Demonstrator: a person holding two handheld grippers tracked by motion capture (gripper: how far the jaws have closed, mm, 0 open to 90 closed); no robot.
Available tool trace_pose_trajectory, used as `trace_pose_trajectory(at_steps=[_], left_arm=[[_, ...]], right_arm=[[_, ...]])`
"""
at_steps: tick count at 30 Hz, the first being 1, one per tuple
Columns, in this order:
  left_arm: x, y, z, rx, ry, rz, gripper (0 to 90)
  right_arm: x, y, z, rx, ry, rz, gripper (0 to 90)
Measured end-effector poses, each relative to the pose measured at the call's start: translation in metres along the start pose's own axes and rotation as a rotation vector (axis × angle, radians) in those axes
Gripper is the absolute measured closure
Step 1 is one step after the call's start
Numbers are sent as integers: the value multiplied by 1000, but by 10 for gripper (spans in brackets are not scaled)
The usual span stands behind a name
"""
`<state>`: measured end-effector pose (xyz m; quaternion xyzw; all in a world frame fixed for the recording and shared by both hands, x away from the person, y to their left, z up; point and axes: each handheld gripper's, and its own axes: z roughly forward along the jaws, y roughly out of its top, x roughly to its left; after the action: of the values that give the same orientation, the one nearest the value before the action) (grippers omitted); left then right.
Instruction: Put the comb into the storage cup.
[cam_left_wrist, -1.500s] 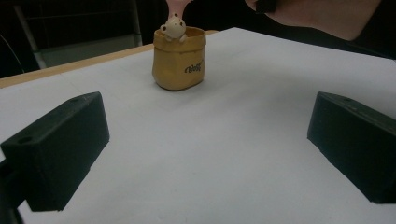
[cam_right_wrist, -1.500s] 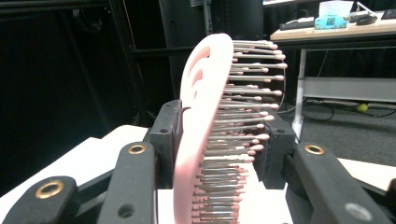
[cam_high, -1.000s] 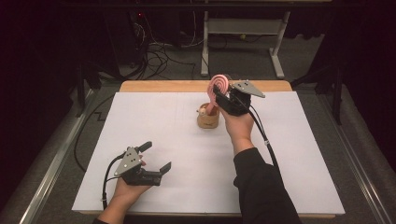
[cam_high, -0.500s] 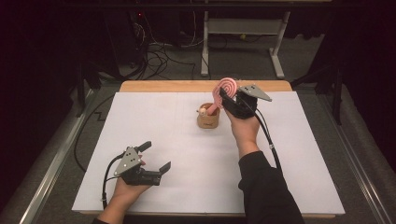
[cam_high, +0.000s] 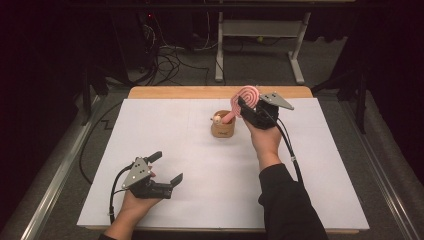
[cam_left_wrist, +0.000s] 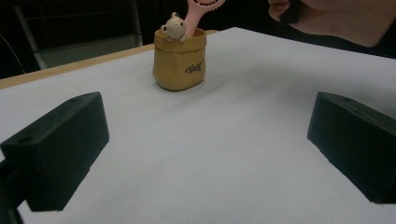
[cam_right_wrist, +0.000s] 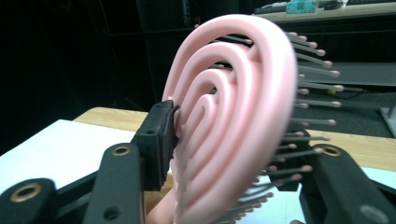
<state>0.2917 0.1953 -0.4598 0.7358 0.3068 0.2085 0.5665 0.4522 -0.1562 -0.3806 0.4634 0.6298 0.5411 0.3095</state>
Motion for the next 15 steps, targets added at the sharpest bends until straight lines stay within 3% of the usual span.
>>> trace_pose_trajectory(at_steps=[15], left_arm=[[0, 0, 0, 2, 0, 2, 0]], right_arm=[[-9, -6, -5, 19, -9, 15, 461]])
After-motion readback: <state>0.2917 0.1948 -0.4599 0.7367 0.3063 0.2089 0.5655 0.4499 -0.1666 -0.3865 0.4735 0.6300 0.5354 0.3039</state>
